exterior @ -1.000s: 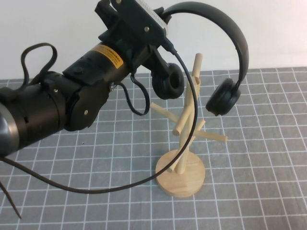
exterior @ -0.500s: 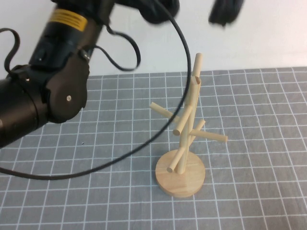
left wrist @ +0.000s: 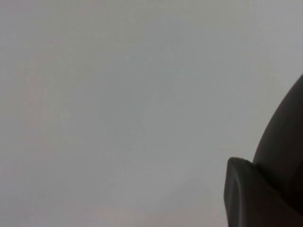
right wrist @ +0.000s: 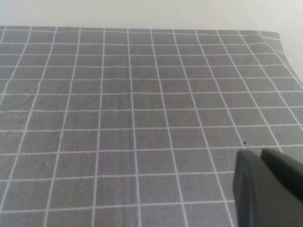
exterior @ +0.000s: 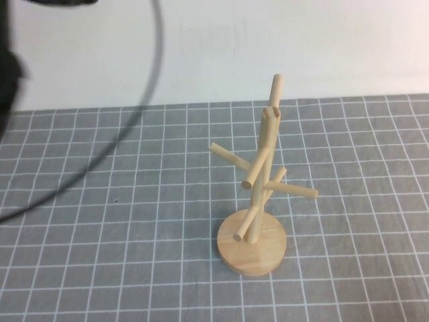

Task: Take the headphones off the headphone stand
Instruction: Place the headphones on the table

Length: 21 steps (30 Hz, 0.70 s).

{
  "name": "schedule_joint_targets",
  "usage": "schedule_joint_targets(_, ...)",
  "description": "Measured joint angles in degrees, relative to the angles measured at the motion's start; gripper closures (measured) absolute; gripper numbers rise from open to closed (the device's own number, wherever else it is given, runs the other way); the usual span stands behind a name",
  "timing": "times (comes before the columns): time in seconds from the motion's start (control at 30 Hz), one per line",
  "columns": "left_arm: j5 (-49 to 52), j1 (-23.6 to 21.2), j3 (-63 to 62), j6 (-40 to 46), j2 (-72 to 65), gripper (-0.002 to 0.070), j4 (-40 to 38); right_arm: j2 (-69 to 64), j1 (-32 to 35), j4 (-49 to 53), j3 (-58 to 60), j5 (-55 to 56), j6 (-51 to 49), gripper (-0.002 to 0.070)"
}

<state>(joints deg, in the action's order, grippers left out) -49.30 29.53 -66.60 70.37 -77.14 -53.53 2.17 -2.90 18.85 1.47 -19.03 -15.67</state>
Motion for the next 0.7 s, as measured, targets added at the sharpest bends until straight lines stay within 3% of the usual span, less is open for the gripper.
schedule_joint_targets(0.07,8.3,-4.2,0.0,1.0,2.1,0.0616,-7.7,0.0,0.0,0.0,0.0,0.0,0.0,0.0682)
schedule_joint_targets(0.2,29.8,-17.0,0.0,3.5,3.7,0.0616,-20.1,0.0,0.0,0.0,0.0,0.0,0.0,0.0682)
schedule_joint_targets(0.3,48.6,-26.4,0.1,2.2,3.0,0.0616,-22.5,0.0,0.0,0.0,0.0,0.0,0.0,0.0682)
schedule_joint_targets(0.37,60.6,-31.4,0.1,-4.0,1.8,0.0616,-17.4,0.0,0.0,0.0,0.0,0.0,0.0,0.0682)
schedule_joint_targets(0.47,72.2,-36.3,0.1,-19.1,-1.2,0.0616,-1.1,0.0,0.0,0.0,0.0,0.0,0.0,0.0682)
schedule_joint_targets(0.53,78.1,-37.4,0.1,-30.7,-4.0,0.0616,12.1,0.0,0.0,0.0,0.0,0.0,0.0,0.0682)
schedule_joint_targets(0.6,82.7,-37.6,0.2,-38.2,-6.9,0.0616,20.1,0.0,0.0,0.0,0.0,0.0,0.0,0.0682)
schedule_joint_targets(0.7,88.1,-37.6,0.2,-42.8,-11.4,0.0616,23.8,0.0,0.0,0.0,0.0,0.0,0.0,0.0682)
